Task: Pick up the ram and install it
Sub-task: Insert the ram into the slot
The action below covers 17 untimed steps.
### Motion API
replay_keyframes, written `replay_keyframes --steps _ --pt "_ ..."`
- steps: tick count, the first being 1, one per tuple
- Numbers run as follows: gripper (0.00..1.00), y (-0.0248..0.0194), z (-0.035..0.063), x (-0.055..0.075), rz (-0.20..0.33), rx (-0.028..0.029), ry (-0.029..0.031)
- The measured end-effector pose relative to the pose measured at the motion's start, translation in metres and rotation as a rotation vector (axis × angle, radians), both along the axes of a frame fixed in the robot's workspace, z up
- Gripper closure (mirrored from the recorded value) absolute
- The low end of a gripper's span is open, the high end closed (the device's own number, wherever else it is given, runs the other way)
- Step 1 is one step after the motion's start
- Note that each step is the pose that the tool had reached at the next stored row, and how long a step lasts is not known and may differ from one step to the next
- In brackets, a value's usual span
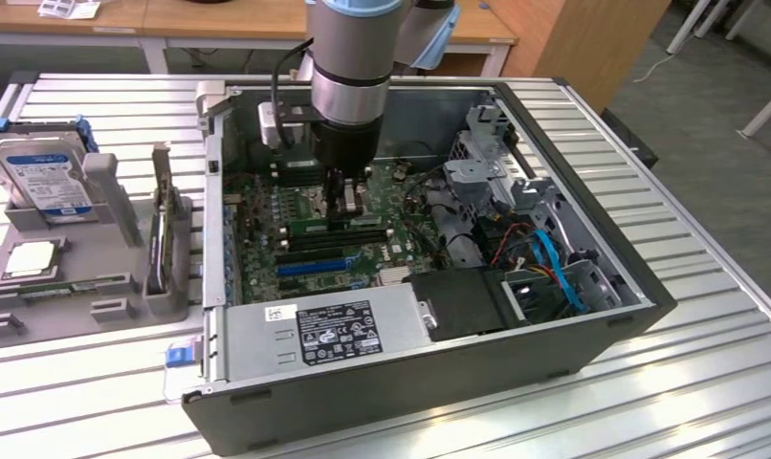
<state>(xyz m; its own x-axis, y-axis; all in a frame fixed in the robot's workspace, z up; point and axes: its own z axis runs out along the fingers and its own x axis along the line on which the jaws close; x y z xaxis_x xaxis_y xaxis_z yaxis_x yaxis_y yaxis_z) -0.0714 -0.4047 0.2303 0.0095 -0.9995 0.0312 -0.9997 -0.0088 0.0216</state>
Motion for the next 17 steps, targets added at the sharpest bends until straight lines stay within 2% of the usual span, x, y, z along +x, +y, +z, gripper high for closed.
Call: replay_keyframes --steps 17 --pt "0.86 0.0000 -0.0038 0.0000 0.013 0.0000 -0.0001"
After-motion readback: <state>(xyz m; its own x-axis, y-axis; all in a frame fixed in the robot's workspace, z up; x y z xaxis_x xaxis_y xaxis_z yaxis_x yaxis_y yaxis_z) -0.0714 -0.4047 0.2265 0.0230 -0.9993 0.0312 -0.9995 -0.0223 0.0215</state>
